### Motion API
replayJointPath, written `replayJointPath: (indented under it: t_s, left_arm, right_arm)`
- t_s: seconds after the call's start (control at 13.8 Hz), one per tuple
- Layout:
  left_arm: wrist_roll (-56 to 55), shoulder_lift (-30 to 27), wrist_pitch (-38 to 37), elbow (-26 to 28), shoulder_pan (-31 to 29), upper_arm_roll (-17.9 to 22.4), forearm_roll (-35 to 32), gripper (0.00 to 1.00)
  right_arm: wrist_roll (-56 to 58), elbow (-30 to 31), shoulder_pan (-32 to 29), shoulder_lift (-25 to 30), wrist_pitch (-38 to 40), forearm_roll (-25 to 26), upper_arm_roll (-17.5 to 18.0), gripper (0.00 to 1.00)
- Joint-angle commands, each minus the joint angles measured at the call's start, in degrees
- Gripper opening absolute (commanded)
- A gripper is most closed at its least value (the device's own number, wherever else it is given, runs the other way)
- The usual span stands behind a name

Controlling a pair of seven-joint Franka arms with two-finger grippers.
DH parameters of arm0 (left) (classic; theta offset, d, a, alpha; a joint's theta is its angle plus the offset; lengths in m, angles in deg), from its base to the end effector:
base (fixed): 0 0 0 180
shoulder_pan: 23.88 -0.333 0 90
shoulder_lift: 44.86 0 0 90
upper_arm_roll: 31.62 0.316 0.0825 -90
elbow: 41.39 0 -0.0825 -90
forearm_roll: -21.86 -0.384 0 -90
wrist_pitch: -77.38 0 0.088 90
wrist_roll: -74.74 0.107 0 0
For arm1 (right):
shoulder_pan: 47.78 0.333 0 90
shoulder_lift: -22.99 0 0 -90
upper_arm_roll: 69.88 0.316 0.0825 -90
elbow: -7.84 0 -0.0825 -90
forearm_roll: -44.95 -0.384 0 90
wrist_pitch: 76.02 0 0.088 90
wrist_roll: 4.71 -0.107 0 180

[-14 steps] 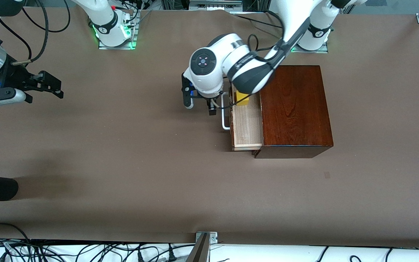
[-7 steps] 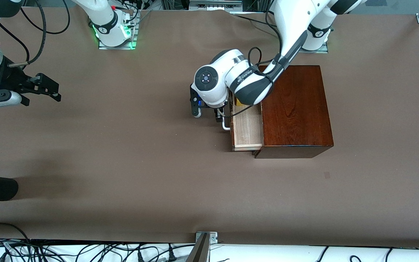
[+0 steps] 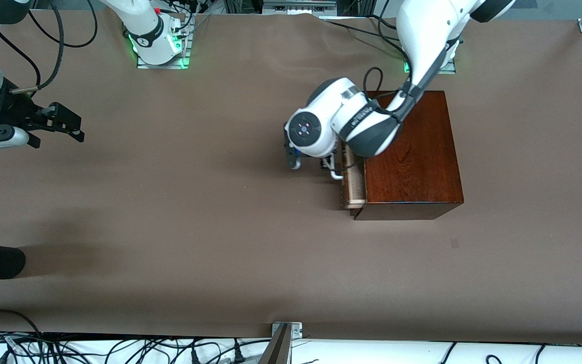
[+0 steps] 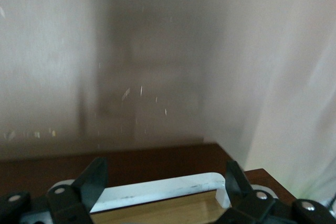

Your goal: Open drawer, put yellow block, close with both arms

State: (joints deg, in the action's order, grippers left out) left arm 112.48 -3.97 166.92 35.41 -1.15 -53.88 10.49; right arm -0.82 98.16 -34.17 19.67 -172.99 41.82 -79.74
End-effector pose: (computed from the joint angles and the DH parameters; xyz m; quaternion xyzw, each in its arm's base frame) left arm 0.5280 -0.4243 0.2999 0.7279 -0.6492 -0.2196 0.0210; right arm 0.5812 0.0461 0.6005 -0.9972 -0.0644 -0.0295 0.0222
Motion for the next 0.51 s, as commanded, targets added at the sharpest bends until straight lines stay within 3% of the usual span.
replayJointPath:
  t_s: [0.0,0.14,0.43]
  left_arm:
    - [1.4,-2.6,-3.3,1.8,-0.8,1.0,-3.6,1.00]
    - [1.5,-2.7,-4.8,1.8,-1.3,0.8,-6.1,1.00]
    - [1.5,-5.5,-4.5,1.2,-1.4,0.3,-5.0,1.00]
  right_arm:
    - [-0.3,-1.0,-1.2,-0.8,0.0,0.3,0.2,1.00]
    - [-0.4,-1.1,-1.1,-1.0,0.0,0.3,0.3,1.00]
    - [-0.5,-1.1,-0.9,-1.1,0.0,0.8,0.3,1.00]
